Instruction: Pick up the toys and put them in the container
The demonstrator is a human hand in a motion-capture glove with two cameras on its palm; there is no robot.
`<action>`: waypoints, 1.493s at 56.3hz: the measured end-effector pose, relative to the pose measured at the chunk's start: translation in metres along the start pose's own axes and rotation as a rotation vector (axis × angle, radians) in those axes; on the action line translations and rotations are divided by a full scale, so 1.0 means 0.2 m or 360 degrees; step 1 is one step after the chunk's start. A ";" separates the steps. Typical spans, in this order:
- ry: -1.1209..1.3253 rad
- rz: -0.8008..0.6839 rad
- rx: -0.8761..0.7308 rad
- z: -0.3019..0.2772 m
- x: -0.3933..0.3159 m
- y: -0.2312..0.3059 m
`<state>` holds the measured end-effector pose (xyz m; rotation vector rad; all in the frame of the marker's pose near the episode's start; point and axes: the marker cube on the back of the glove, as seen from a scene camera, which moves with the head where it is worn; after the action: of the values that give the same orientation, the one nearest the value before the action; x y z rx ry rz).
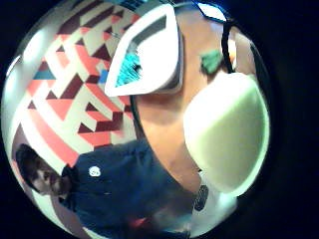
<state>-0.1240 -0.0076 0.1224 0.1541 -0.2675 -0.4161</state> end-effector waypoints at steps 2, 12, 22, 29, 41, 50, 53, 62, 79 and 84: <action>-0.0016 -0.0012 0.0070 -0.08 -0.03 -0.05; -0.0085 -0.0093 0.0305 -0.32 -0.22 -0.32; -0.0131 -0.0163 0.0352 -0.30 -0.44 -0.66; -0.0092 -0.0130 0.0356 -0.18 -0.53 -0.86; -0.0132 -0.0139 -0.0058 0.12 -0.58 -1.02; -0.0189 -0.0218 -0.0408 0.22 -0.56 -1.01; -0.0233 -0.0209 -0.0377 0.17 -0.52 -1.01; -0.0242 -0.0128 -0.0166 -0.05 -0.34 -0.96; 0.0176 0.0168 -0.0354 -0.05 0.27 -0.66; 0.0172 0.0214 -0.0463 0.15 0.41 -0.57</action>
<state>-0.1042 -0.1476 0.1454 -0.1257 -0.1076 -0.3080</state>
